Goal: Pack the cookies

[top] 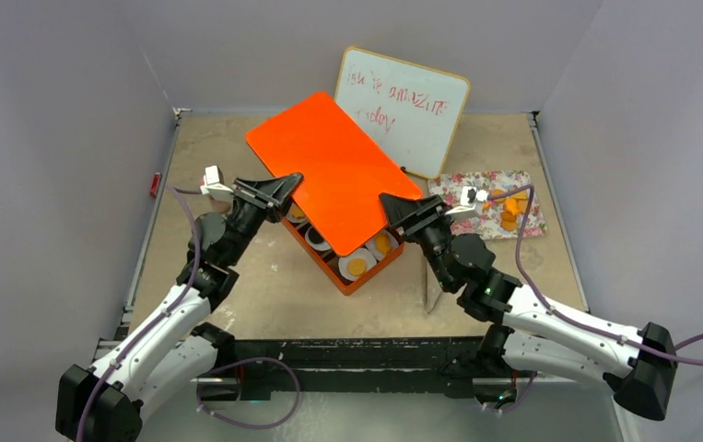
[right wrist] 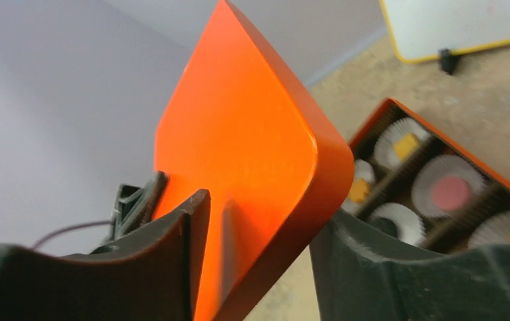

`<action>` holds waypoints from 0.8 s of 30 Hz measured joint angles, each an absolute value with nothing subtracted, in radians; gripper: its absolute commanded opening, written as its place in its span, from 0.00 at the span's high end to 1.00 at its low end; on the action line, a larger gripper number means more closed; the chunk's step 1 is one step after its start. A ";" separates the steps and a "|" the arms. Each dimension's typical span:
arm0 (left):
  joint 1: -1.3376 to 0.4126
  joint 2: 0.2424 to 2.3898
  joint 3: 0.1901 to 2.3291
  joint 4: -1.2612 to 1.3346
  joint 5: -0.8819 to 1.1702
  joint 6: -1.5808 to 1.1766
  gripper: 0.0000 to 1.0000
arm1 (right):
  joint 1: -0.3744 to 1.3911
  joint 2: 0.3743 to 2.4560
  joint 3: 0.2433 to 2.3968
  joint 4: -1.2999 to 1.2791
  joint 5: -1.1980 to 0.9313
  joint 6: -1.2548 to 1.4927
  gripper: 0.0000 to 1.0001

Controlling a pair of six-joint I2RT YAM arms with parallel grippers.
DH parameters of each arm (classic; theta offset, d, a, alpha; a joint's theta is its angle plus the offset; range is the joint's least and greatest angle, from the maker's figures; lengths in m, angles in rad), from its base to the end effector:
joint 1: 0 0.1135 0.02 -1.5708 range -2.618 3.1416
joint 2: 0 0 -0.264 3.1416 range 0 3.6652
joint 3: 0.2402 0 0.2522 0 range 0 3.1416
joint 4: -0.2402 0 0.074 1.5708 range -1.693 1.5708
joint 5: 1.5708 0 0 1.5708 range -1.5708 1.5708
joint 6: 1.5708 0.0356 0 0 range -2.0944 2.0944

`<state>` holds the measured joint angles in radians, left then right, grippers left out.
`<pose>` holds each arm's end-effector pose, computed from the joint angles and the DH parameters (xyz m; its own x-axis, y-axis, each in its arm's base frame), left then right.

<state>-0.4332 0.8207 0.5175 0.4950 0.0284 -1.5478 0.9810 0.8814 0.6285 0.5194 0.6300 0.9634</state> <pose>0.1805 -0.0846 0.3117 -0.4408 -0.8972 -0.0280 0.1832 -0.0594 -0.9813 0.1306 0.1574 0.3411 -0.2082 0.8818 -0.4232 -0.3231 0.3463 0.8807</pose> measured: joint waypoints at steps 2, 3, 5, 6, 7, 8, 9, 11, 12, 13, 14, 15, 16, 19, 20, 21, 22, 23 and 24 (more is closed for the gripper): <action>-0.433 0.821 0.510 0.479 0.025 -1.534 1.00 | 0.981 0.855 0.599 0.469 0.624 0.952 0.29; -0.433 0.821 0.506 0.467 0.022 -1.528 1.00 | 0.981 0.841 0.588 0.443 0.619 0.943 0.26; -0.433 0.821 0.495 0.446 0.017 -1.522 1.00 | 0.981 0.814 0.569 0.398 0.612 0.925 0.20; -0.433 0.821 0.491 0.433 0.015 -1.518 1.00 | 0.981 0.799 0.560 0.373 0.610 0.913 0.17; -0.433 0.822 0.487 0.424 0.015 -1.515 1.00 | 0.981 0.783 0.556 0.347 0.610 0.901 0.16; -0.433 0.826 0.484 0.416 0.014 -1.509 1.00 | 0.981 0.772 0.554 0.324 0.611 0.892 0.14; -0.433 0.831 0.483 0.408 0.011 -1.505 1.00 | 0.981 0.756 0.554 0.291 0.611 0.879 0.12; -0.433 0.844 0.481 0.397 0.002 -1.499 1.00 | 0.981 0.729 0.554 0.240 0.613 0.854 0.09; -0.433 0.851 0.480 0.394 -0.002 -1.499 1.00 | 0.981 0.718 0.554 0.219 0.615 0.842 0.08; -0.433 0.860 0.480 0.392 -0.008 -1.496 1.00 | 0.981 0.706 0.554 0.193 0.619 0.818 0.06; -0.433 0.871 0.480 0.391 -0.013 -1.494 1.00 | 0.981 0.698 0.554 0.172 0.621 0.801 0.04; -0.433 0.884 0.480 0.389 -0.019 -1.489 1.00 | 0.981 0.691 0.557 0.139 0.628 0.784 0.02; -0.433 0.898 0.480 0.374 -0.028 -1.481 1.00 | 0.981 0.691 0.562 0.096 0.639 0.772 0.01; -0.432 0.957 0.476 0.358 -0.052 -1.482 1.00 | 0.981 0.701 0.585 -0.024 0.665 0.739 0.01; -0.432 0.979 0.476 0.361 -0.057 -1.482 1.00 | 0.981 0.706 0.590 -0.057 0.671 0.722 0.01; -0.432 1.003 0.476 0.366 -0.060 -1.482 1.00 | 0.981 0.712 0.594 -0.084 0.678 0.702 0.01; -0.432 1.027 0.476 0.374 -0.061 -1.484 1.00 | 0.981 0.719 0.601 -0.112 0.687 0.684 0.01; -0.432 1.053 0.476 0.382 -0.061 -1.486 1.00 | 0.980 0.728 0.608 -0.136 0.692 0.670 0.01; -0.432 1.072 0.476 0.389 -0.061 -1.490 1.00 | 0.974 0.743 0.617 -0.155 0.695 0.652 0.01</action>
<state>-0.4324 1.0718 0.4763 0.3893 -0.0608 -1.4899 0.9745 0.7433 0.6174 -0.1555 0.6949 0.6521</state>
